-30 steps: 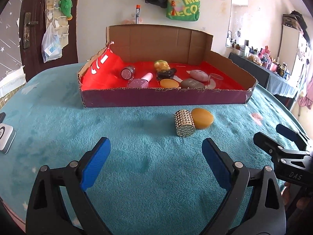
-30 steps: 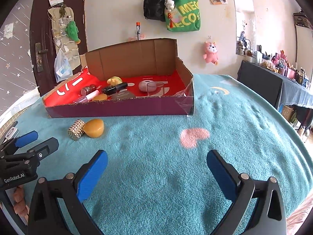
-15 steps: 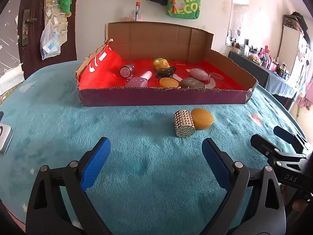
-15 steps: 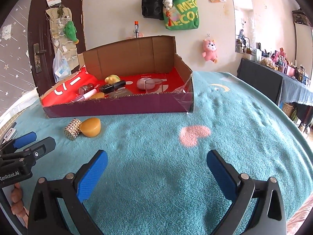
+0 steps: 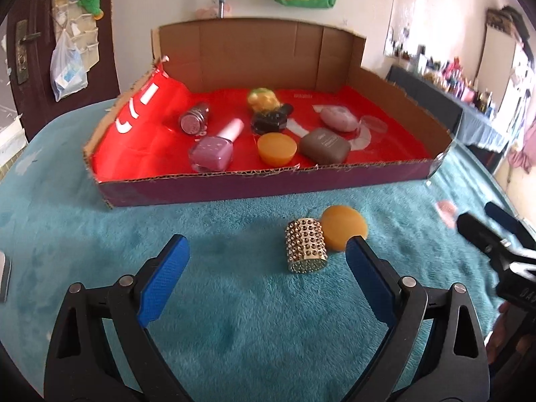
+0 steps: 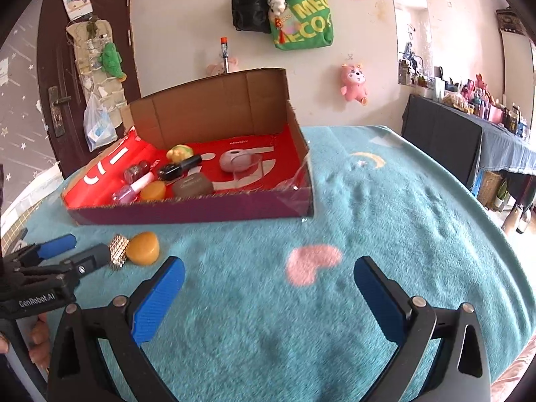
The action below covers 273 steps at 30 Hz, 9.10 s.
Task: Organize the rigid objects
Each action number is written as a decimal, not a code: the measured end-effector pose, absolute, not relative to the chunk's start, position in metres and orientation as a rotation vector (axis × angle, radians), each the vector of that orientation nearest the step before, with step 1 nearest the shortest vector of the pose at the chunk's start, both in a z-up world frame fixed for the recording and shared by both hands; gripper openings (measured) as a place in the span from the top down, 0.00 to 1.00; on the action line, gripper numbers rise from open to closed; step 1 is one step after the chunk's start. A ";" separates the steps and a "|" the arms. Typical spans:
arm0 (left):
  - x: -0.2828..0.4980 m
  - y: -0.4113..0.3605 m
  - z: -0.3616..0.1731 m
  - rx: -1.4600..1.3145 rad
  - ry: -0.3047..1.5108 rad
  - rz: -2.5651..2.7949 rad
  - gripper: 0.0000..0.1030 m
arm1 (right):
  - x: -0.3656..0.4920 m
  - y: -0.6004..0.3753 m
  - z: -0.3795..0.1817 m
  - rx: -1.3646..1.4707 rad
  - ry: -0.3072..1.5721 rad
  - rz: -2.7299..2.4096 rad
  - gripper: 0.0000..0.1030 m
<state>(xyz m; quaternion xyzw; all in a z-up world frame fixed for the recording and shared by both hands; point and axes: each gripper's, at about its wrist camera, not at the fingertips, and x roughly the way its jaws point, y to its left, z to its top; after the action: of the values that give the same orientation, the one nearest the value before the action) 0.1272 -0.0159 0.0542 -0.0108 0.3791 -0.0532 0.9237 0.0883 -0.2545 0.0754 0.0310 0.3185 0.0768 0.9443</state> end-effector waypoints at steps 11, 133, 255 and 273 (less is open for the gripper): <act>0.141 0.010 0.051 0.027 0.820 -0.075 0.07 | 0.116 -0.231 0.072 0.073 0.755 0.278 0.00; 0.418 -0.044 0.076 0.044 1.106 -0.453 0.76 | 0.381 -0.135 0.091 -0.430 1.165 0.434 0.61; 0.194 0.027 0.109 0.006 0.536 -0.064 0.01 | 0.205 -0.183 0.119 -0.175 0.552 0.172 0.00; 0.204 0.024 0.092 0.012 0.583 -0.035 0.01 | 0.225 -0.191 0.093 -0.088 0.599 0.197 0.00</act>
<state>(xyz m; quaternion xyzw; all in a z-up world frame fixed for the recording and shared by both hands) 0.2040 0.0240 0.0915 0.0060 0.2873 -0.0173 0.9577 0.2248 -0.1907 0.0932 -0.0431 0.2944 0.0971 0.9498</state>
